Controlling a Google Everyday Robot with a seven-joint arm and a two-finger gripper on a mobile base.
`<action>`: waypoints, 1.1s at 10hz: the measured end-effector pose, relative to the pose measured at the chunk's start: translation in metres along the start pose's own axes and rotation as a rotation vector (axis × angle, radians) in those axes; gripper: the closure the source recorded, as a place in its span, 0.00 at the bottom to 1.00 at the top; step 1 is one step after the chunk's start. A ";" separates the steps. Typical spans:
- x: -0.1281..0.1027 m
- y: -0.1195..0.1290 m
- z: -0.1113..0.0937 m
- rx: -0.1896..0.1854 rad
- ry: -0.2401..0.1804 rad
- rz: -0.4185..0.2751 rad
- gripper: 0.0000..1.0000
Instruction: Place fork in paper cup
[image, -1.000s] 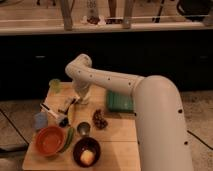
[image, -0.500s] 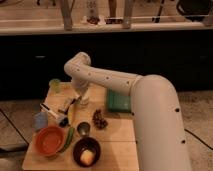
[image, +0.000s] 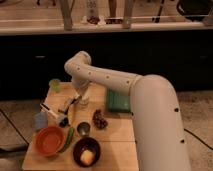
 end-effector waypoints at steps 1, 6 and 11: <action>-0.001 -0.001 0.000 -0.001 -0.002 -0.003 0.57; -0.004 -0.003 0.001 -0.013 -0.009 -0.016 0.20; -0.005 -0.005 0.001 -0.018 -0.022 -0.035 0.20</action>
